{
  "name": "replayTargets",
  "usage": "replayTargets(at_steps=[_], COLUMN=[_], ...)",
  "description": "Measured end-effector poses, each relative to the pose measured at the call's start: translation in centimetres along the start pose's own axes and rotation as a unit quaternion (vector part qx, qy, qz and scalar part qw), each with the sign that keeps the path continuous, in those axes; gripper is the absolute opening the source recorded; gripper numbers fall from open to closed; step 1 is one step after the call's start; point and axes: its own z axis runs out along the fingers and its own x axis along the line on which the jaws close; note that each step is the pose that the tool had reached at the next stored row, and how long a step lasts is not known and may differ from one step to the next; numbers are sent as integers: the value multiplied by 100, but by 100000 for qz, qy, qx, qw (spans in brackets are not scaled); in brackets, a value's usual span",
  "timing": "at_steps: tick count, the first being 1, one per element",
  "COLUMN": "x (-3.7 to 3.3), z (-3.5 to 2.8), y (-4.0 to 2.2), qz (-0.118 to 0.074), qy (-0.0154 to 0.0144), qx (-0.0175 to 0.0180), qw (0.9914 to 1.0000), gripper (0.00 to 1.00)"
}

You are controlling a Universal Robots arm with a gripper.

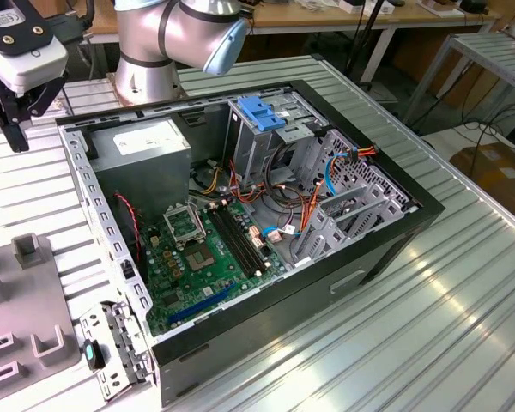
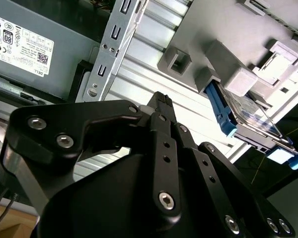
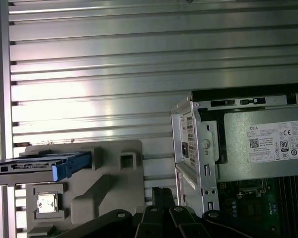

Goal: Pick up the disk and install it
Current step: 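Reach for the disk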

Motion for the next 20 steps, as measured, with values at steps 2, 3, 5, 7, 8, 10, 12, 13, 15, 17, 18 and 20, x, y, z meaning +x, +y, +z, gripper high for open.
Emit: replayTargets(at_steps=[2, 3, 5, 7, 8, 10, 12, 13, 15, 17, 18, 20], x=[17, 26, 41, 63, 71, 91, 116, 126, 141, 157, 164, 180], z=[-1, -1, -1, -2, -2, -2, -4, -3, -4, -4, -5, -5], y=[-1, -2, -3, -5, -5, -7, -9, -9, -11, -12, -12, -13], qz=[0, 0, 2, 1, 3, 0, 1, 2, 2, 1, -1, 0], qy=[4, 5, 0, 6, 3, 3, 7, 4, 6, 6, 6, 4], qx=[5, 5, 1, 4, 5, 3, 6, 2, 2, 4, 2, 1], qw=[100000, 100000, 100000, 100000, 100000, 100000, 100000, 100000, 100000, 100000, 100000, 100000], gripper=[11, 11, 11, 11, 11, 11, 11, 11, 11, 11, 11, 11])
